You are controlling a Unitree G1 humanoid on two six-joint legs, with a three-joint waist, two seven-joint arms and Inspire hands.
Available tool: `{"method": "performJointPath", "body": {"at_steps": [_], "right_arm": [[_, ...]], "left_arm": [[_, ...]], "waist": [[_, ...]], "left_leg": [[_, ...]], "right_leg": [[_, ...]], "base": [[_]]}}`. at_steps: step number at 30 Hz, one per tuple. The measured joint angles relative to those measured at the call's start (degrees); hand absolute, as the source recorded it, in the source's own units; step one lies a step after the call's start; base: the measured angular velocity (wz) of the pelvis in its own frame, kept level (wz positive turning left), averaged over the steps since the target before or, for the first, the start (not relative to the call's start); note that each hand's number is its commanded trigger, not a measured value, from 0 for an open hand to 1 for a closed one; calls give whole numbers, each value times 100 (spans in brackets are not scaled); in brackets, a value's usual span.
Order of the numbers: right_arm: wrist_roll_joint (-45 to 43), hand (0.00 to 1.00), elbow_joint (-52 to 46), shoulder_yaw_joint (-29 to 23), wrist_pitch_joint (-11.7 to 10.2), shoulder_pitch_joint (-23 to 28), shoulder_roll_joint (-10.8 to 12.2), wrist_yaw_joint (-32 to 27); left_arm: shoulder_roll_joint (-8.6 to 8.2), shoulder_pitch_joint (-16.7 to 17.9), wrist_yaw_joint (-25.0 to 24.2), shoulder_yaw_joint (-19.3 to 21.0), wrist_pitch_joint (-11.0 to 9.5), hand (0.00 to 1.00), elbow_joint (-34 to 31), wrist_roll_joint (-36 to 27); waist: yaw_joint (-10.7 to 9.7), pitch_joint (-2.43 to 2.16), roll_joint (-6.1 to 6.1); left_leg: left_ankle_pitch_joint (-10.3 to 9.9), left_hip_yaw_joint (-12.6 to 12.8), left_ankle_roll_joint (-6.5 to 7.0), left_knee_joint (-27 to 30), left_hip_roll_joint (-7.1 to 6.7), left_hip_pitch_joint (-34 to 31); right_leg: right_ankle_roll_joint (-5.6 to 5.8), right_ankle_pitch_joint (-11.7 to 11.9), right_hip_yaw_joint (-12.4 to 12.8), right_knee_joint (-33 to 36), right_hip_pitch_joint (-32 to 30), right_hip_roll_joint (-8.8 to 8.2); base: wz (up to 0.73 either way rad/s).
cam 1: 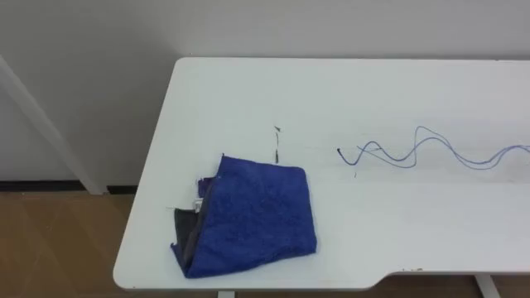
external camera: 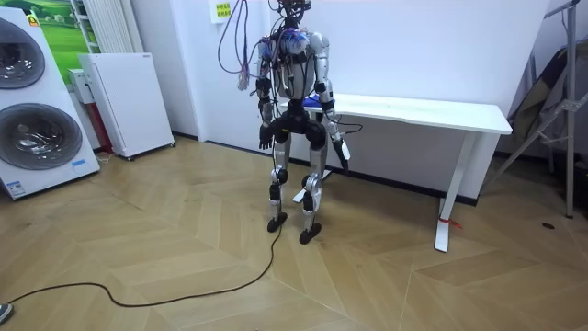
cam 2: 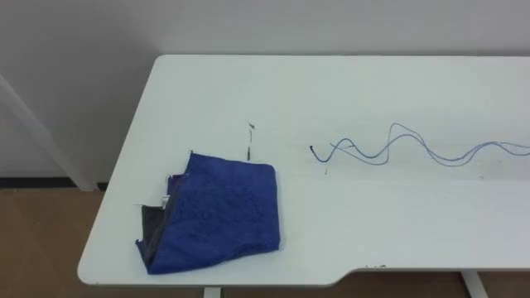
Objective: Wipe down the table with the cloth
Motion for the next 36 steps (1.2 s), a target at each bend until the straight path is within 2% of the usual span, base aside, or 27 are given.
{"method": "performJointPath", "body": {"at_steps": [16, 18, 21, 24, 27, 30, 32, 36], "right_arm": [[73, 0, 9, -12, -2, -28, 1, -28], [263, 0, 33, -12, 1, -30, 1, -65], [1035, 0, 50, -129, 5, -11, 5, -159], [2274, 0, 88, -632, -21, 79, 38, -385], [3855, 0, 100, -1928, -98, 181, 7, -700], [4785, 0, 80, -2650, -114, 272, -117, -1073], [5089, 0, 9, -2885, -112, 288, -162, -1337], [4831, 0, -393, -3367, -101, 82, -257, -1851]], "left_arm": [[-13, 22, -98, 10, -2, 0, 11, -1], [-16, 40, -97, 44, -2, 0, 9, -18], [-16, 73, -94, 96, 5, 0, -5, -18], [-23, 99, -94, 301, 4, 0, -32, -37], [-30, 135, -89, 927, 1, 0, -123, -17], [7, 200, -49, 1345, -1, 0, -253, -21], [91, 196, -37, 1400, 0, 0, -264, -29], [196, 209, -40, 1412, -24, 0, -291, -15]], "waist": [[1, -4, 49], [4, -6, 45], [-20, -4, 37], [-121, 1, 19], [-382, 0, 1], [-479, -13, -44], [-548, -14, -100], [-642, -7, -194]], "left_leg": [[0, 12, 0, 1, -1, 7], [0, 36, 0, 0, 2, 19], [0, 34, 0, -8, 0, 59], [0, 20, 0, -7, -6, 102], [0, 5, 0, -6, -16, 113], [0, 38, 0, -6, -24, 124], [0, 37, 0, -7, -25, 110], [0, 44, 1, -13, -30, 92]], "right_leg": [[1, -1, 17, 11, -5, -1], [1, -1, 107, 12, -3, 11], [1, -1, 124, -4, 23, 15], [2, -1, 132, -25, 105, 14], [0, -2, 233, -97, 145, 27], [0, -2, 260, -88, 139, 25], [1, -2, 283, -85, 139, 26], [11, 7, 334, -48, 70, 31]], "base": [[0], [-6], [0], [8], [7], [-9], [-6], [-8]]}}
